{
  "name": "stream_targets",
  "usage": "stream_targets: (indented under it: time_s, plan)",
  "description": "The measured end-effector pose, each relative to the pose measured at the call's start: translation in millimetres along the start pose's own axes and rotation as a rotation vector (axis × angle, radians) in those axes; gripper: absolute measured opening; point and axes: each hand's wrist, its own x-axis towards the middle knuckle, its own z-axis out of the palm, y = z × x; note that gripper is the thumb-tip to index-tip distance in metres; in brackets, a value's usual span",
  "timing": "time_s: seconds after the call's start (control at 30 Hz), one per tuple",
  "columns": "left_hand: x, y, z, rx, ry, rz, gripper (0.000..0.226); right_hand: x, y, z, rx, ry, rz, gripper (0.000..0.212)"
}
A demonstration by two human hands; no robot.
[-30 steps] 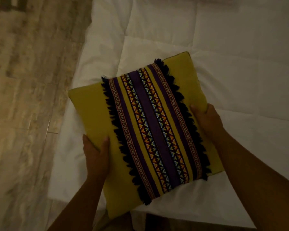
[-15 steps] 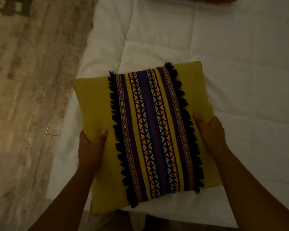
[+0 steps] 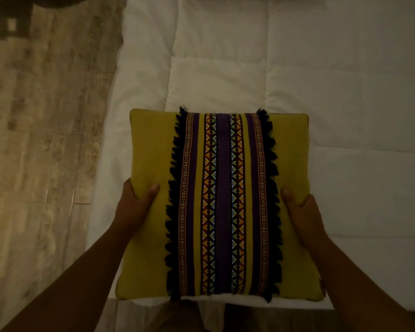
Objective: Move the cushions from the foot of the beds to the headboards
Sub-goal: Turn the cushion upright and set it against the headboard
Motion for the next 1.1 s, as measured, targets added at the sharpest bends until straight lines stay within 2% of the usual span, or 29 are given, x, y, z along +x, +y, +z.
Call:
stream_targets:
  time_s: [0.13, 0.3, 0.4, 0.5, 0.73, 0.9, 1.1]
  plan:
    - [12, -2, -14, -0.083, -0.154, -0.053, 0.097, 14, 3, -19, 0.067, -0.174, -0.026, 0.094]
    - [14, 7, -31, -0.183, -0.398, -0.111, 0.110, 22, 3, -32, 0.165, -0.394, 0.003, 0.089]
    - [10, 20, -31, -0.184, -0.487, -0.029, 0.097, 20, -3, -31, 0.203, -0.413, -0.020, 0.082]
    - [1, 34, -31, -0.196, -0.459, 0.039, 0.086, 13, -12, -37, 0.240, -0.386, -0.053, 0.074]
    - [-31, 91, -62, -0.215, -0.339, 0.171, 0.096, -25, -59, -73, 0.320, -0.335, -0.181, 0.051]
    - [-63, 142, -87, -0.239, -0.312, 0.238, 0.070, -65, -95, -108, 0.367, -0.289, -0.256, 0.054]
    - [-112, 208, -120, -0.251, -0.298, 0.358, 0.071, -122, -137, -163, 0.449, -0.215, -0.315, 0.041]
